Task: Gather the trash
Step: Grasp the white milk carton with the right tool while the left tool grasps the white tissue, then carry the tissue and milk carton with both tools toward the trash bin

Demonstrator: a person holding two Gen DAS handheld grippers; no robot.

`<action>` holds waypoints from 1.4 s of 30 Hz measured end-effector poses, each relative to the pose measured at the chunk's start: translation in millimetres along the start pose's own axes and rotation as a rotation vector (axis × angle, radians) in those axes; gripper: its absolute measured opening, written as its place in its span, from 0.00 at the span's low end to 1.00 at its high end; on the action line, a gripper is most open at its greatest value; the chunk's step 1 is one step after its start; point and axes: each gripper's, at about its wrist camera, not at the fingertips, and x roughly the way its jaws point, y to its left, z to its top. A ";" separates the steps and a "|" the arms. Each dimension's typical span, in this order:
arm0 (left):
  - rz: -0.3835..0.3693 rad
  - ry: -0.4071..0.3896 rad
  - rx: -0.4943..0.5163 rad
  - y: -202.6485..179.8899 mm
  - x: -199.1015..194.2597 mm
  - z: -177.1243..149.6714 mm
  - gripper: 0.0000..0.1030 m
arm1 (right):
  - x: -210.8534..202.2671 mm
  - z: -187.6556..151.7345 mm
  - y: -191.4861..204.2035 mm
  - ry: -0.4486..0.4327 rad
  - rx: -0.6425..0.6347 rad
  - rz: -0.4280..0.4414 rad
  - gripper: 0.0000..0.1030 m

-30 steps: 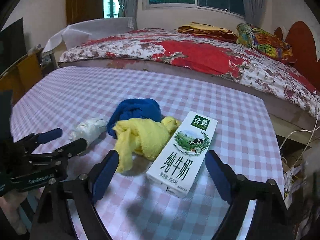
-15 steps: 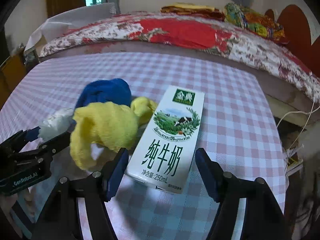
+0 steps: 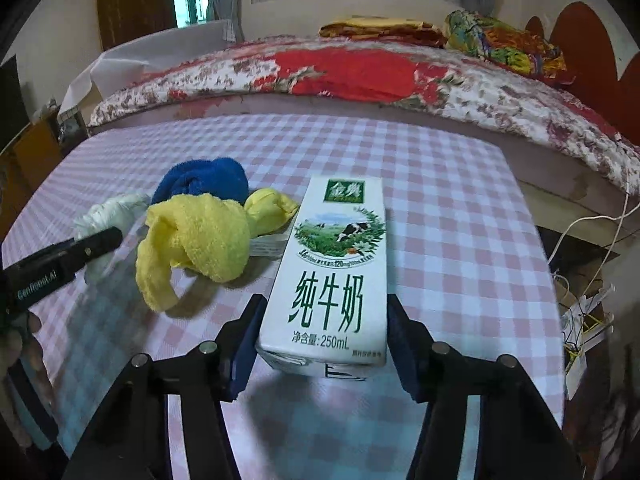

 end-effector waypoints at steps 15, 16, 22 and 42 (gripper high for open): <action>-0.051 -0.096 0.103 -50.4 -41.9 -14.0 0.32 | -82.3 -36.6 -41.3 -0.107 0.016 -0.035 0.54; -0.057 -0.103 0.121 -56.7 -45.4 -15.5 0.32 | -88.5 -38.7 -45.1 -0.115 0.026 -0.038 0.54; -0.100 -0.101 0.215 -95.5 -57.9 -32.0 0.32 | -124.2 -54.5 -71.2 -0.151 0.072 -0.068 0.54; -0.320 -0.021 0.441 -259.1 -71.6 -97.6 0.32 | -223.0 -156.2 -190.8 -0.174 0.246 -0.262 0.55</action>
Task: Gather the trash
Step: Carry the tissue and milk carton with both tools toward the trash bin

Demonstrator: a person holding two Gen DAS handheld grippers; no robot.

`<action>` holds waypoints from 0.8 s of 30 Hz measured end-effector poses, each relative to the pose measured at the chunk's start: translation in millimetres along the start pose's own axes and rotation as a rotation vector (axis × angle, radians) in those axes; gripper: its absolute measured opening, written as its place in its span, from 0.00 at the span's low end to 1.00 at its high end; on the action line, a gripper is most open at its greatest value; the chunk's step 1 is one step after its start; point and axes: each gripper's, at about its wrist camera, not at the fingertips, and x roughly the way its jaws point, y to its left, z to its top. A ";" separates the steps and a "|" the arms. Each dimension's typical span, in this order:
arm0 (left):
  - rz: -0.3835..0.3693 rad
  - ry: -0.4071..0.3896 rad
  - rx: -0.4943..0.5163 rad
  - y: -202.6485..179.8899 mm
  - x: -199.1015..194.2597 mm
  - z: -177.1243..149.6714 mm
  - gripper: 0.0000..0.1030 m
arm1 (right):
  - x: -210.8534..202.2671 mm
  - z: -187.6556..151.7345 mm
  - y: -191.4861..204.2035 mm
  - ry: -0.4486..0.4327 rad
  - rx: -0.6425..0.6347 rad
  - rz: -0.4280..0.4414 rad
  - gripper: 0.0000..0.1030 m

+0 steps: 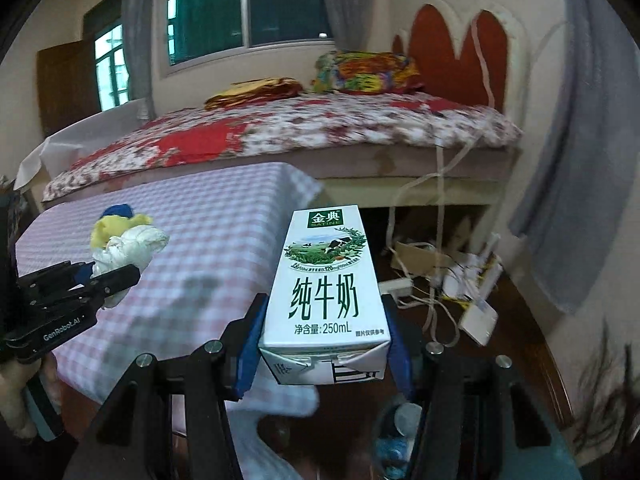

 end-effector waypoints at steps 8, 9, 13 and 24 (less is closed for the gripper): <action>-0.077 0.031 0.076 -57.7 12.8 2.2 0.32 | -9.8 -32.8 -55.4 0.033 0.063 -0.080 0.55; -0.090 0.038 0.090 -65.6 15.6 2.2 0.32 | -11.1 -36.4 -61.5 0.036 0.071 -0.091 0.55; -0.135 0.056 0.138 -91.5 24.3 0.3 0.32 | -18.5 -50.5 -86.3 0.048 0.107 -0.132 0.55; -0.287 0.151 0.256 -167.8 57.3 -23.8 0.32 | -30.8 -98.0 -143.4 0.121 0.172 -0.217 0.55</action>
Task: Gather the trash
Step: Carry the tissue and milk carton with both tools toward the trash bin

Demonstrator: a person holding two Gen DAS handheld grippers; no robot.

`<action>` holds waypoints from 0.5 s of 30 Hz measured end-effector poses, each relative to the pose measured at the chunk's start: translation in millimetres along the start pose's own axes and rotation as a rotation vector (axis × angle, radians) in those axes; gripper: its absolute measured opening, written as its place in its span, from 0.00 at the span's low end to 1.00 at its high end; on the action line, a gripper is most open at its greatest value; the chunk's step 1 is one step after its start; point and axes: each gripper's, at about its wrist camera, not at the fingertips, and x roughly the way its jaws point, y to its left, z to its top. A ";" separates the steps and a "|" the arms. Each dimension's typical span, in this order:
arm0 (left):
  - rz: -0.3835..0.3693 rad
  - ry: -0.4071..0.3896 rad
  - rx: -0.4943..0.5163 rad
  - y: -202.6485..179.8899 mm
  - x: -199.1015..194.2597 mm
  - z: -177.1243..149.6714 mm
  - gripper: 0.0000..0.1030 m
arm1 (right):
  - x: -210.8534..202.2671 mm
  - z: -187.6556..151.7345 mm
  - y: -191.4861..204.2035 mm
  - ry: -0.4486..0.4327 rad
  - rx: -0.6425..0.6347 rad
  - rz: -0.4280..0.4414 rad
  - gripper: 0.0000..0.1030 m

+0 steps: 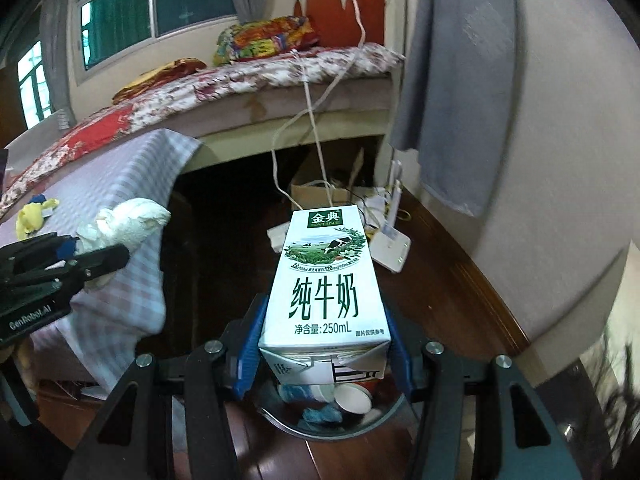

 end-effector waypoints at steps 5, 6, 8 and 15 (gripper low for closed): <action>-0.038 0.060 0.036 -17.9 27.7 -3.7 0.32 | 11.8 -14.5 -18.9 0.035 0.029 -0.003 0.55; -0.043 0.072 0.039 -19.1 32.8 -4.0 0.32 | 13.8 -17.5 -21.4 0.042 0.031 -0.003 0.55; -0.050 0.091 0.044 -21.4 43.6 -6.7 0.32 | 19.0 -23.7 -27.0 0.056 0.037 -0.004 0.55; -0.083 0.148 0.048 -31.7 74.6 -12.6 0.32 | 39.1 -41.8 -37.4 0.110 0.045 0.002 0.55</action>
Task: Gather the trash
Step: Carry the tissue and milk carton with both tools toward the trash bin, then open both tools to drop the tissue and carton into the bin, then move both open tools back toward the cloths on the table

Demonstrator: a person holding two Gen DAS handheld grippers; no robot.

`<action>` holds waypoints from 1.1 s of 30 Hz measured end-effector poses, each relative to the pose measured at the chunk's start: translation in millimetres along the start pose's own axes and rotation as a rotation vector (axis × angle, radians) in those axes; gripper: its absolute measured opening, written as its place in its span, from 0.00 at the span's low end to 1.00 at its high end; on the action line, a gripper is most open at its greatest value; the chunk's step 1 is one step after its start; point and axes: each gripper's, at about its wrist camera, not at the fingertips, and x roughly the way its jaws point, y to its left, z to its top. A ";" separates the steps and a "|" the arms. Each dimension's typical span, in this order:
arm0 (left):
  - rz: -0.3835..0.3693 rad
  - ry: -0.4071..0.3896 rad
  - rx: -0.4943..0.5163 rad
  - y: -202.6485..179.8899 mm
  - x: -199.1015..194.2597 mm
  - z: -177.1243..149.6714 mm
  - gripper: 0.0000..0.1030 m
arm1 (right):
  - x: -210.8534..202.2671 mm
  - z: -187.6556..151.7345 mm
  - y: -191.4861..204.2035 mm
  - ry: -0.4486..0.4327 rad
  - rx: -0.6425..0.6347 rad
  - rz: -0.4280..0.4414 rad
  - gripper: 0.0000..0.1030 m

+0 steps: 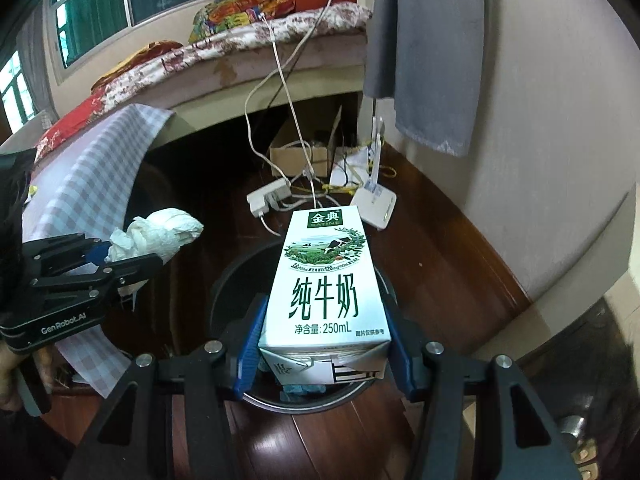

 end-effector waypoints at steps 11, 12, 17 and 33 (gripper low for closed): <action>-0.092 0.085 -0.062 1.7 54.9 -3.1 0.78 | 66.6 -15.4 5.7 0.135 -0.184 0.006 0.65; -0.088 0.092 -0.087 3.7 58.7 -3.7 0.88 | 73.7 -17.7 5.1 0.142 -0.198 -0.029 0.95; -0.040 0.097 -0.136 9.3 57.5 -11.2 0.98 | 83.9 -23.0 -20.4 0.158 -0.084 -0.121 1.00; 0.094 0.052 -0.106 11.0 33.0 -15.4 0.99 | 57.7 -16.4 -24.4 0.064 -0.019 -0.152 1.00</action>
